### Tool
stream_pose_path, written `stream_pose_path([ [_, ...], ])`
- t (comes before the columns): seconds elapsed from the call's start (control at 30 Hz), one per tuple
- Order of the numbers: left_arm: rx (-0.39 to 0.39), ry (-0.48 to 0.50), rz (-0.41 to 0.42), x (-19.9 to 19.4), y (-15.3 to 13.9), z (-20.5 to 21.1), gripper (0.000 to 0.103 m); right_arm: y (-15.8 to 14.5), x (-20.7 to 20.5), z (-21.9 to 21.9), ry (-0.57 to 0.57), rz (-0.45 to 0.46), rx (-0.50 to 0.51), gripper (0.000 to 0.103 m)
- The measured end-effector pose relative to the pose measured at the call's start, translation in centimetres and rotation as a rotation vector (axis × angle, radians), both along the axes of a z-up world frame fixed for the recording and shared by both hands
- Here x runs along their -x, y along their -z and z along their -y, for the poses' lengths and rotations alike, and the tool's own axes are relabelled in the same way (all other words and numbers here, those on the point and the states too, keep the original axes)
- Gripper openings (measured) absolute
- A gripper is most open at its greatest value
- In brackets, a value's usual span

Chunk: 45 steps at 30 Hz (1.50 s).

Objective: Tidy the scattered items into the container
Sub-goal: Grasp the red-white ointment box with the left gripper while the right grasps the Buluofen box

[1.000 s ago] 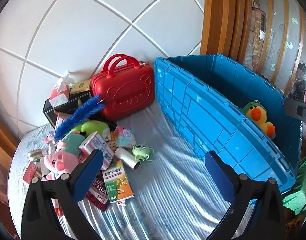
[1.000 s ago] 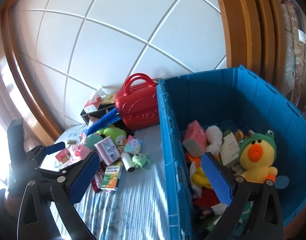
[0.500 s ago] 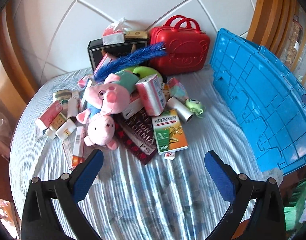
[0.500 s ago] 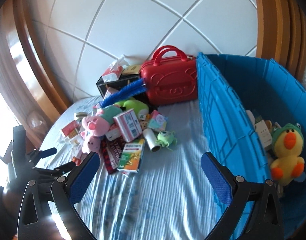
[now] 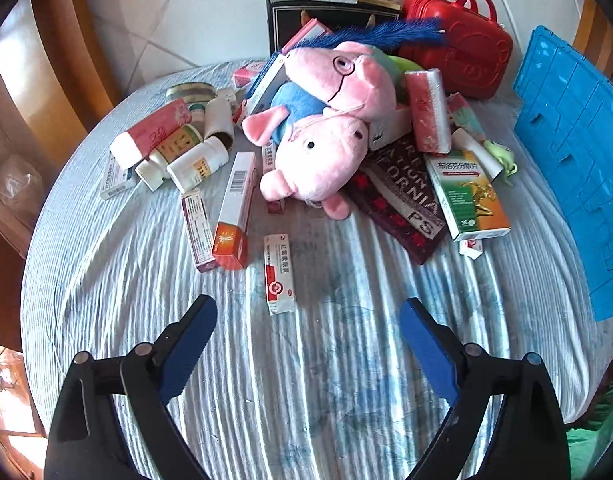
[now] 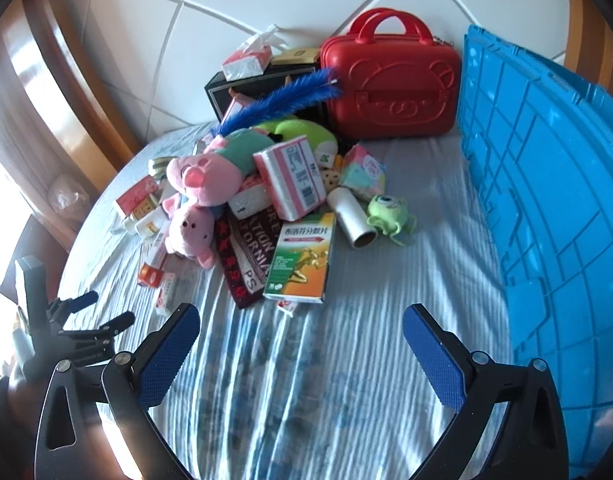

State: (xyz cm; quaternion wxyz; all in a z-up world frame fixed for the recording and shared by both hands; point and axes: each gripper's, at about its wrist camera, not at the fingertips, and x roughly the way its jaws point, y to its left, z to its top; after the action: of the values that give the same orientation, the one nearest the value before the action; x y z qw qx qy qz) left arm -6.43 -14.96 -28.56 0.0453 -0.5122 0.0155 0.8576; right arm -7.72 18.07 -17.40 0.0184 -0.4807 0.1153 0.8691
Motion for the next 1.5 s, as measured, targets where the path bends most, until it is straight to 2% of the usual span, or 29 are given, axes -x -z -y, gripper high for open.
stream_pose_path([
  [0.1, 0.000, -0.015, 0.010, 0.8, 2.7, 1.2, 0.087, 2.7, 1.1, 0.8, -0.007, 0.043, 0.005, 0.103],
  [0.27, 0.005, -0.004, 0.017, 3.1, 6.3, 1.7, 0.071, 6.3, 2.8, 1.5, -0.006, 0.093, 0.004, 0.103],
  [0.37, 0.016, 0.008, 0.032, 4.5, 8.2, 1.5, 0.051, 8.5, 4.2, 1.6, -0.005, 0.124, -0.005, 0.103],
  [0.43, 0.011, 0.017, 0.036, 5.1, 9.0, 1.4, 0.032, 10.0, 5.1, 1.6, -0.003, 0.143, -0.009, 0.103],
  [0.47, 0.006, 0.026, 0.035, 5.2, 9.2, 1.3, 0.028, 10.5, 5.5, 1.6, -0.001, 0.150, -0.013, 0.103],
  [0.73, -0.028, 0.077, 0.016, 4.6, 9.1, 0.8, 0.027, 13.9, 9.6, 2.1, 0.012, 0.190, -0.044, 0.103],
  [1.13, -0.082, 0.077, 0.012, 3.1, 8.1, 1.7, 0.027, 18.7, 15.8, 3.1, 0.048, 0.272, -0.146, 0.103],
  [1.2, -0.089, 0.070, 0.015, 3.0, 8.1, 2.0, 0.027, 19.3, 16.4, 3.1, 0.051, 0.283, -0.161, 0.102],
  [1.23, -0.090, 0.066, 0.015, 3.0, 8.1, 2.2, 0.027, 19.6, 16.5, 3.1, 0.050, 0.291, -0.161, 0.098],
  [1.27, -0.090, 0.063, 0.015, 3.0, 8.1, 2.2, 0.027, 19.7, 16.6, 3.0, 0.048, 0.299, -0.153, 0.089],
  [1.5, -0.093, 0.059, 0.011, 3.1, 7.4, 2.9, 0.027, 19.3, 15.2, 3.1, 0.052, 0.303, -0.140, 0.088],
])
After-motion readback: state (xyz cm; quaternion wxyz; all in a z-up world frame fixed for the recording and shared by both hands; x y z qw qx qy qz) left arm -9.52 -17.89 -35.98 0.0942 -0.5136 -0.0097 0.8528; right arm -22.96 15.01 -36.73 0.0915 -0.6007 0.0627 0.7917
